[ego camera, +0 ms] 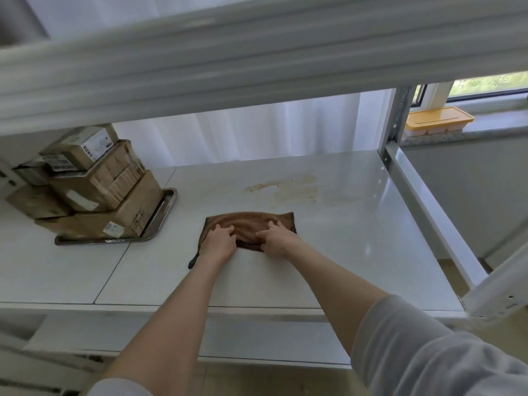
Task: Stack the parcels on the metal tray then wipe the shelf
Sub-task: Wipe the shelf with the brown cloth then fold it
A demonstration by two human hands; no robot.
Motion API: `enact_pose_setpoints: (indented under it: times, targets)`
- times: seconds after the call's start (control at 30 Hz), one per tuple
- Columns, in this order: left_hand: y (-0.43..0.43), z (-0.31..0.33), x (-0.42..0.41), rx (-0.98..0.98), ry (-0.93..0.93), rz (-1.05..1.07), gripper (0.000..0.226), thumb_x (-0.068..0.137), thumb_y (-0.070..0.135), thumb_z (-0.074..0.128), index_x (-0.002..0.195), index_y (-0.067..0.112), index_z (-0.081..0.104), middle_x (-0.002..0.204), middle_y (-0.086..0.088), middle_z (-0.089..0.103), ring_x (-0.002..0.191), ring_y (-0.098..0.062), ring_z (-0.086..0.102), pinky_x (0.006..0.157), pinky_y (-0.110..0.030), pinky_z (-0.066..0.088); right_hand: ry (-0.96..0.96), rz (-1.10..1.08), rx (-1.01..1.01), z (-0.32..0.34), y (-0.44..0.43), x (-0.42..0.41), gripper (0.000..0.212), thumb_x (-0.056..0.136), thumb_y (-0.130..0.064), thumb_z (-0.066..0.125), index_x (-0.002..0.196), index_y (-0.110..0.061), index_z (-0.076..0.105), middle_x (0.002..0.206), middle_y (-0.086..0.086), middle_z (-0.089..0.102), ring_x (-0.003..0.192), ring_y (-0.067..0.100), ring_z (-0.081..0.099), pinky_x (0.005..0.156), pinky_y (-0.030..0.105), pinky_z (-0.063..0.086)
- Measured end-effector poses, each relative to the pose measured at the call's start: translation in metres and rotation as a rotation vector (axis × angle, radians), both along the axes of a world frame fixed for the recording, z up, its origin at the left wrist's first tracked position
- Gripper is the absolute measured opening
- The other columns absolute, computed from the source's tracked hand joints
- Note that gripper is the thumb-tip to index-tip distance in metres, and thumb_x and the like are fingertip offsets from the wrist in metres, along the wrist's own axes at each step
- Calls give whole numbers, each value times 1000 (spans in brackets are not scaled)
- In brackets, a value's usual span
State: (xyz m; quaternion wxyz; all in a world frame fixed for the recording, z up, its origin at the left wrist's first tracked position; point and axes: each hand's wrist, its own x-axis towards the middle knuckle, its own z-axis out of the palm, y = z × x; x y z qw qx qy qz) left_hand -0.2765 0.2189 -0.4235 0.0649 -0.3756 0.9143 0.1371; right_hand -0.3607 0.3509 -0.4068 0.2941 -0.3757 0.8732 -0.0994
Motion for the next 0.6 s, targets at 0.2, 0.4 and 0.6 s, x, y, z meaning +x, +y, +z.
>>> enact_pose_setpoints:
  times: [0.2,0.4,0.6]
  targets:
    - [15,-2,-11,-86,26,24,42,99,31,39,140,27,45,149,-13,35,133,-31,39,108,-38,36,-43,-61,-102,0,19,-12,46,102,-13,35,141,-37,45,161,-1,12,149,20,2,121,43,10]
    - [83,5,-71,5,-20,-309,48,99,26,37,147,34,32,159,-5,16,144,-26,21,114,-36,24,133,-331,5,-4,83,-55,43,101,-26,32,144,-30,39,157,2,18,148,27,7,114,48,24]
    - [181,6,-115,175,-44,-638,53,100,22,34,151,30,23,161,-3,9,148,-24,10,120,-36,12,163,-638,139,-5,147,-86,53,99,-25,41,150,-17,29,161,10,4,148,35,-1,115,47,22]
